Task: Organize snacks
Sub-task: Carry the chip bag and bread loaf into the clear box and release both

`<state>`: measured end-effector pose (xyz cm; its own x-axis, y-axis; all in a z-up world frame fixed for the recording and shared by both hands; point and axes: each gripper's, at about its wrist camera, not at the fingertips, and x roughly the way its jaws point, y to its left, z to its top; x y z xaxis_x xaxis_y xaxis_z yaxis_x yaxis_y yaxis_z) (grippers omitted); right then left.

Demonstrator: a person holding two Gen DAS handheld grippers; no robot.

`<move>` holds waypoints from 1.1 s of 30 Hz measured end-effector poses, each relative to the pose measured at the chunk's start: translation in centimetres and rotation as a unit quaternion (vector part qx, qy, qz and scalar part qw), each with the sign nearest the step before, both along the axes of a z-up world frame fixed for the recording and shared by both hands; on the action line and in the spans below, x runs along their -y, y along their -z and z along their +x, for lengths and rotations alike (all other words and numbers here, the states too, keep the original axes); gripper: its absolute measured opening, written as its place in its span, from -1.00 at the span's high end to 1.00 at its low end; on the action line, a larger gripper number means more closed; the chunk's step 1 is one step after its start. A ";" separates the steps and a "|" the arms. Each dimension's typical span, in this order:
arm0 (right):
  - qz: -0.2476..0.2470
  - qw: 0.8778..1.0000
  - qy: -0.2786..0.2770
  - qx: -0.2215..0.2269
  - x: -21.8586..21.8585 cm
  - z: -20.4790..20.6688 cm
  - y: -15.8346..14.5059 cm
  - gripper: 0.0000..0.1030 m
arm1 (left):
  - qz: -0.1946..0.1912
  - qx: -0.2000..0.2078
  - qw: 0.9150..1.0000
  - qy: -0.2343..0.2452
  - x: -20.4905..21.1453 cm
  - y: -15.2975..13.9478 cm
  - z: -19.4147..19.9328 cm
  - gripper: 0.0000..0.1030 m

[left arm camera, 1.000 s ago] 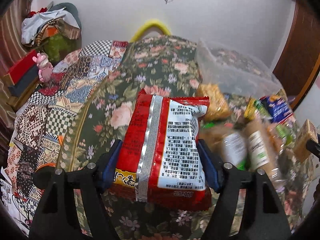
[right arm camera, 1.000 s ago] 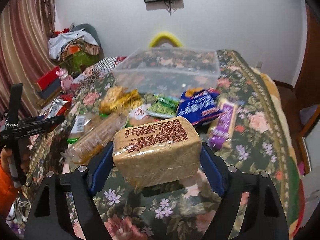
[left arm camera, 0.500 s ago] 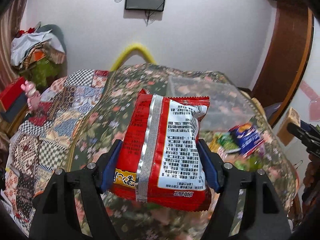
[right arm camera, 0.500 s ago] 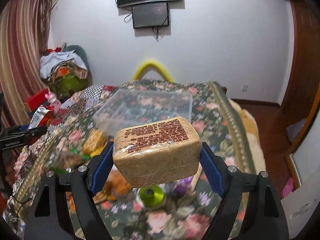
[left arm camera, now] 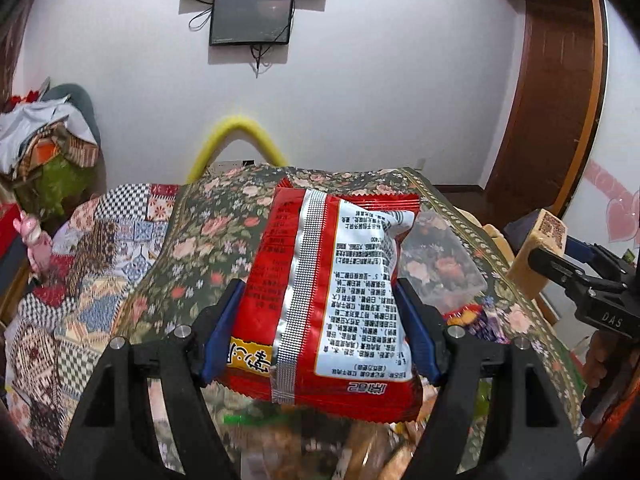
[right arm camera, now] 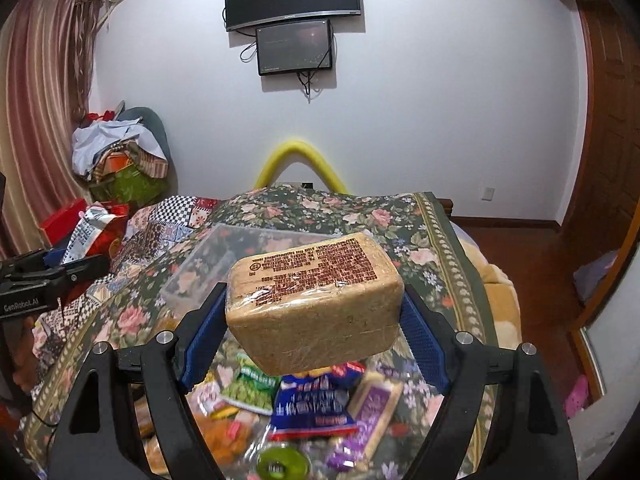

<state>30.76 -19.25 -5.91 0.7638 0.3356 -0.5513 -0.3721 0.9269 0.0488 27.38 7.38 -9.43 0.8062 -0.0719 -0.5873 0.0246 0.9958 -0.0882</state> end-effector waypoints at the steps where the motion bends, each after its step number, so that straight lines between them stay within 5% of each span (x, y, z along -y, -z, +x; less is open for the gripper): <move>1: 0.001 1.000 -0.001 -0.002 -0.1 0.3 0.1 -0.55 | 0.001 -0.001 1.000 0.000 0.1 0.1 0.7 -0.42; 20: -0.024 0.995 -0.012 -0.095 -2.8 7.9 4.3 -0.55 | 0.002 -0.094 0.996 0.014 3.4 5.4 11.5 -0.42; 33: -0.042 0.988 -0.019 -0.145 -3.5 10.1 6.9 -0.60 | 0.020 -0.130 0.991 0.017 3.7 7.8 14.2 -0.44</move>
<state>40.87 -15.75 -12.80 0.5562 0.3056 -0.7728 -0.3891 0.9175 0.0828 41.56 3.67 -17.22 0.6246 -0.0692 -0.7778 0.0396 0.9976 -0.0570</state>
